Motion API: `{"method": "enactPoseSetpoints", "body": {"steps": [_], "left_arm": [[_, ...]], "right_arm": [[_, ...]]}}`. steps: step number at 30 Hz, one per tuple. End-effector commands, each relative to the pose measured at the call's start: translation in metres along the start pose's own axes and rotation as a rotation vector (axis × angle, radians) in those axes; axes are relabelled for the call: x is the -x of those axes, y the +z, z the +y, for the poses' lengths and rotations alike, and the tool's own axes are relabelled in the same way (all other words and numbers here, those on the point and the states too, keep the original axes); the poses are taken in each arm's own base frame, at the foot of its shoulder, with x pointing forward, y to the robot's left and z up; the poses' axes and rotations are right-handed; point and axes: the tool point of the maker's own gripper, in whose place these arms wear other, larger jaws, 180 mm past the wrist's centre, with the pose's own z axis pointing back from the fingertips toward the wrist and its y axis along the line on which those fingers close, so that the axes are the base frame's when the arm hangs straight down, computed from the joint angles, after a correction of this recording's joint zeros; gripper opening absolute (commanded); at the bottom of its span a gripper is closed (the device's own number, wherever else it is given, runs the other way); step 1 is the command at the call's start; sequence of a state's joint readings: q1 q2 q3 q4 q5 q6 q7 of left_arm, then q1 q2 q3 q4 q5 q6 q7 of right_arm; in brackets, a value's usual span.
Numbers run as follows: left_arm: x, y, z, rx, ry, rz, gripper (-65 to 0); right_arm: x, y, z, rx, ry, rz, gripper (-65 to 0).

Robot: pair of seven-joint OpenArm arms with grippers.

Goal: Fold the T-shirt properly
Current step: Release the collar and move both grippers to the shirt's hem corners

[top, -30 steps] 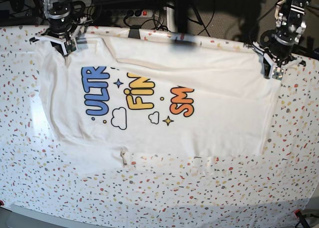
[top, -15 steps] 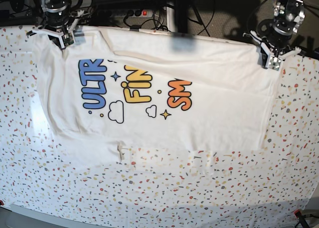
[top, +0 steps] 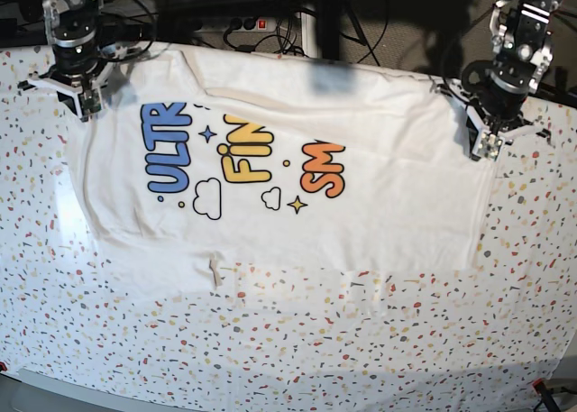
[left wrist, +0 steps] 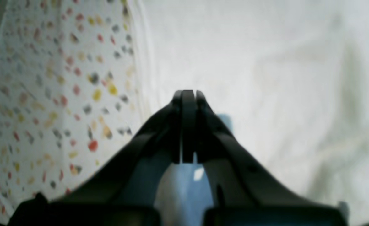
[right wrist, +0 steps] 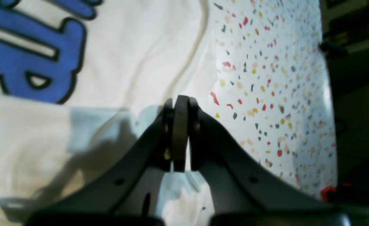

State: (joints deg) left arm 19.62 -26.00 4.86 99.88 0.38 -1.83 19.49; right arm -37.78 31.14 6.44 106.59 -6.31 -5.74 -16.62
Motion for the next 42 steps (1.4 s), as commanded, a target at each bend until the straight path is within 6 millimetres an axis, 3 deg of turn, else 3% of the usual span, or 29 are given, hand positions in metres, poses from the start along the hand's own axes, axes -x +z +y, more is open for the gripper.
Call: {"method": "enactPoseSetpoints", "body": {"steps": [1, 3, 5, 7, 9, 13, 19, 25, 28, 35, 42], "left_arm": [[-0.021, -0.002, 0.014, -0.04, -0.01, -0.066, -65.0], [-0.037, -0.007, 0.027, -0.083, -0.003, -0.102, -65.0], [-0.052, -0.013, 0.034, -0.096, 0.004, -0.137, -62.1], [-0.066, -0.019, 0.037, -0.073, 0.031, -0.146, -53.2], [-0.076, -0.03, 0.034, -0.008, 0.06, -0.128, -49.9], [-0.09, -0.059, 0.047, 0.048, 0.118, -0.128, -49.3], [-0.074, -0.117, 0.078, 0.139, 0.291, -0.031, -49.3], [-0.067, -0.152, 0.104, 0.221, 0.455, 0.04, -49.3], [-0.058, -0.16, 0.102, 0.286, 0.504, 0.09, -49.2], [-0.041, -0.175, 0.076, 0.319, 0.528, 0.134, -47.9], [-0.05, -0.184, 0.04, 0.373, 0.497, 0.134, -47.9]], "right_arm": [[-0.015, -0.003, -0.014, 0.034, -0.013, -0.05, -65.0], [-0.023, -0.008, -0.019, 0.039, -0.077, -0.064, -65.0], [-0.032, -0.014, -0.02, 0.027, -0.132, -0.079, -54.4], [-0.037, -0.02, -0.013, -0.025, -0.161, -0.068, -44.6], [-0.042, -0.024, -0.003, -0.091, -0.16, -0.056, -41.0], [-0.056, -0.029, 0.001, -0.135, -0.139, -0.079, -41.0], [-0.061, -0.032, -0.001, -0.134, -0.137, -0.09, -41.0], [-0.062, -0.032, -0.001, -0.133, -0.137, -0.089, -41.0], [-0.062, -0.032, -0.001, -0.133, -0.137, -0.09, -41.0], [-0.066, -0.034, -0.004, -0.126, -0.141, -0.097, -41.0], [-0.065, -0.035, -0.004, -0.126, -0.139, -0.089, -41.0]]}}
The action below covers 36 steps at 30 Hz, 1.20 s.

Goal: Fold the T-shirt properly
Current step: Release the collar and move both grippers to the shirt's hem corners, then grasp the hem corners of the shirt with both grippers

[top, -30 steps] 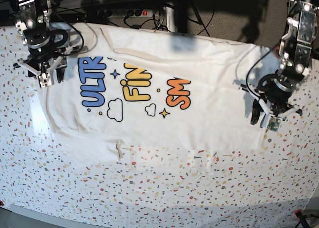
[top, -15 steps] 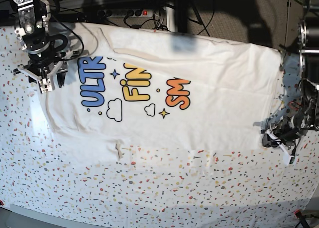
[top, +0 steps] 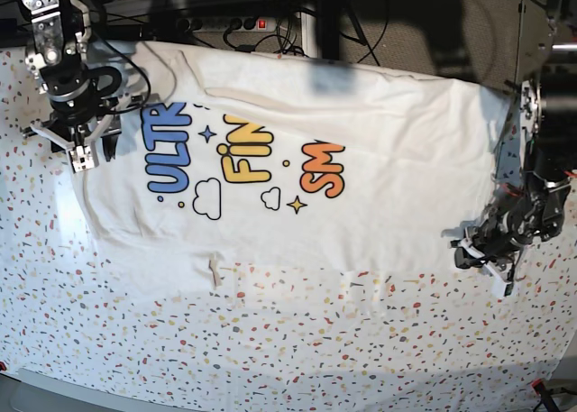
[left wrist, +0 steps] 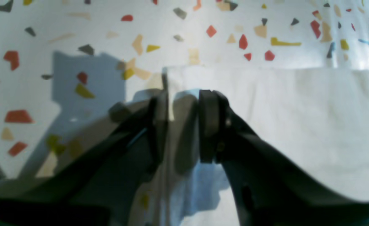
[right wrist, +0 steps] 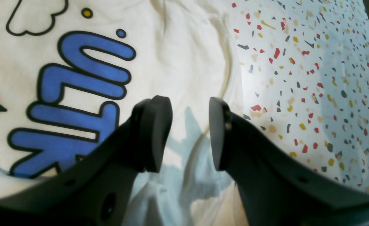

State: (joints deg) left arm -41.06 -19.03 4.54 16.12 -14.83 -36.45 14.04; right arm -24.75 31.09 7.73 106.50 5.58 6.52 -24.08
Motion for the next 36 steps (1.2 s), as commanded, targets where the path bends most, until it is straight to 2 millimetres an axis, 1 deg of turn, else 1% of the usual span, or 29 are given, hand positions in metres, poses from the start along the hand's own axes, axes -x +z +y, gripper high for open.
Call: {"method": "enactPoseSetpoints", "body": {"steps": [1, 5, 6, 7, 8, 10, 14, 17, 20, 23, 25, 29, 32, 34, 35, 36], "left_arm": [[-0.004, -0.002, -0.007, 0.022, -0.019, 0.025, -47.9], [0.004, -0.003, -0.01, 0.027, -0.019, 0.072, -48.0], [0.005, -0.003, -0.01, 0.026, -0.019, 0.078, -49.0], [0.006, -0.003, -0.01, 0.026, -0.019, 0.083, -51.4], [0.006, -0.003, -0.01, 0.026, -0.019, 0.083, -55.2], [0.006, -0.003, -0.01, 0.026, -0.019, 0.083, -65.0], [0.002, -0.003, -0.009, 0.021, -0.016, 0.059, -65.0], [-0.005, -0.004, -0.002, -0.019, -0.004, 0.021, -65.0], [-0.006, -0.004, -0.001, -0.028, 0.009, 0.013, -65.0], [-0.006, -0.005, -0.002, -0.025, 0.009, 0.014, -65.0], [-0.006, -0.006, -0.004, -0.022, 0.01, 0.014, -65.0], [-0.004, -0.008, -0.009, -0.014, 0.011, 0.018, -65.0], [0.0, -0.009, -0.009, -0.013, 0.013, 0.026, -65.0], [0.001, -0.009, -0.009, -0.013, 0.01, 0.029, -65.0], [0.001, -0.009, -0.009, -0.013, 0.011, 0.028, -65.0], [0.001, -0.009, -0.01, -0.012, 0.011, 0.028, -65.0]], "right_arm": [[-0.013, 0.001, -0.008, 0.022, 0.016, -0.044, -41.0], [-0.013, 0.001, -0.009, 0.022, 0.017, -0.046, -41.0], [-0.015, 0.001, -0.009, 0.025, 0.018, -0.053, -41.0], [-0.018, 0.0, -0.011, 0.029, 0.019, -0.061, -41.0], [-0.023, -0.001, -0.012, 0.034, 0.021, -0.077, -41.0], [-0.035, -0.002, -0.015, 0.041, 0.018, -0.123, -41.0], [-0.055, -0.01, -0.025, 0.069, 0.008, -0.181, -41.0], [-0.062, -0.027, -0.041, 0.104, -0.022, -0.187, -41.0], [-0.059, -0.051, -0.058, 0.118, -0.09, -0.141, -41.0], [-0.056, -0.079, -0.065, 0.059, -0.076, -0.044, -41.0], [-0.06, -0.094, -0.073, 0.03, -0.129, 0.01, -41.0], [-0.075, -0.118, -0.085, -0.044, -0.248, 0.045, -41.0], [-0.077, -0.135, -0.089, -0.105, -0.305, 0.067, -41.0], [-0.077, -0.146, -0.096, -0.119, -0.345, 0.086, -41.0], [-0.079, -0.151, -0.1, -0.125, -0.367, 0.079, -40.2], [-0.082, -0.155, -0.103, -0.132, -0.388, 0.068, -36.7]]}}
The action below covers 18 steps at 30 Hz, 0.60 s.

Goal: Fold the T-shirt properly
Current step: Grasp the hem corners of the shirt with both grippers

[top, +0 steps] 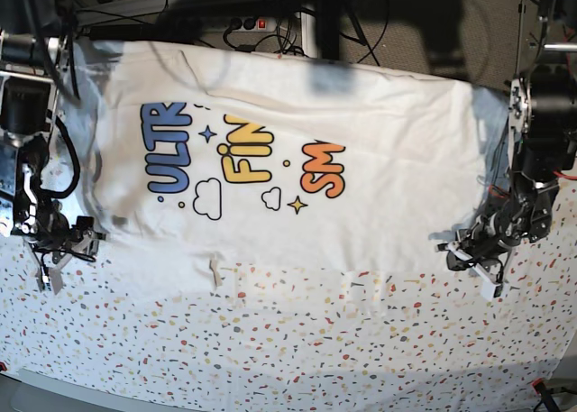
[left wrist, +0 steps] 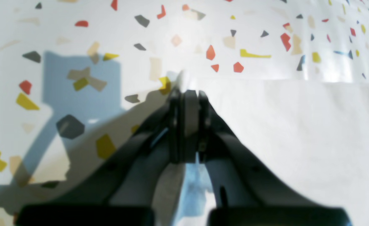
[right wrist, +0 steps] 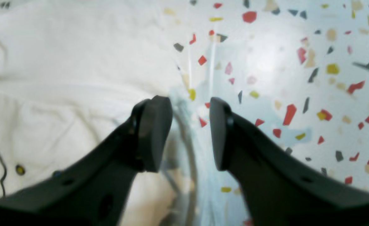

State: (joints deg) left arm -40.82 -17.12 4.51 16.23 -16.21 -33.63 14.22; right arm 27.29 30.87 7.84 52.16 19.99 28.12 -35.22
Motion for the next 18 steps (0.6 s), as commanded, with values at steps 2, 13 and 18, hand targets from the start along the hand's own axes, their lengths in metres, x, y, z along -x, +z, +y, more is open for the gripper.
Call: {"method": "enactPoseSetpoints", "body": {"steps": [2, 13, 18], "left_arm": [[0.0, 0.0, -0.001, 0.001, -0.024, 0.036, -65.0], [0.0, 0.0, -0.002, 0.002, -0.024, 0.04, -65.0], [0.001, 0.0, -0.002, 0.002, -0.024, 0.041, -65.0]], "right_arm": [[-0.042, 0.005, -0.013, -0.014, -0.023, -0.11, -28.1], [-0.043, -0.02, -0.009, -0.026, 0.031, -0.052, -22.6], [-0.032, -0.028, -0.007, -0.018, 0.043, -0.009, -26.2]]}}
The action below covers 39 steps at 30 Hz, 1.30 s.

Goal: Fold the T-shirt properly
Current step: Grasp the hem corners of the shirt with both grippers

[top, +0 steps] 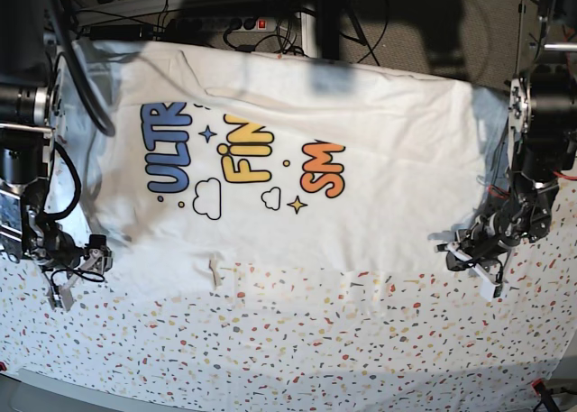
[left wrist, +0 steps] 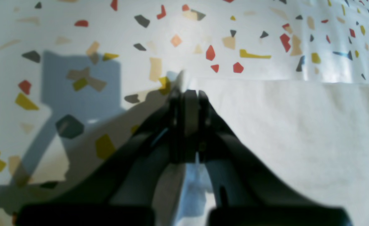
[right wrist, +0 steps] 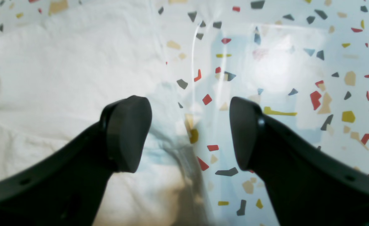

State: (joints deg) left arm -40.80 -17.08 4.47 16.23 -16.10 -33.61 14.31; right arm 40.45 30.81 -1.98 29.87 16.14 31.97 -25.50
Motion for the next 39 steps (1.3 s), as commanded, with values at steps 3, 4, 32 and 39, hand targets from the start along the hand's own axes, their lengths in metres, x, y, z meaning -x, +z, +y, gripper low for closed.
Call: {"method": "enactPoseSetpoints", "body": {"steps": [3, 4, 32, 39], "left_arm": [[0.0, 0.0, -0.001, 0.002, -0.023, 0.038, -65.0], [0.0, 0.0, -0.001, 0.002, -0.023, 0.037, -65.0], [-0.003, 0.0, -0.001, 0.002, -0.023, 0.021, -65.0], [-0.024, 0.001, 0.014, -0.088, -0.008, -0.062, -65.0]], "right_arm": [[-0.009, 0.002, -0.009, 0.02, -0.001, -0.015, -26.5], [-0.005, 0.001, -0.009, 0.019, -0.006, -0.005, -26.5], [0.008, -0.009, 0.008, -0.005, -0.022, 0.04, -65.0], [-0.011, -0.004, 0.026, -0.1, 0.064, -0.004, -65.0]]}}
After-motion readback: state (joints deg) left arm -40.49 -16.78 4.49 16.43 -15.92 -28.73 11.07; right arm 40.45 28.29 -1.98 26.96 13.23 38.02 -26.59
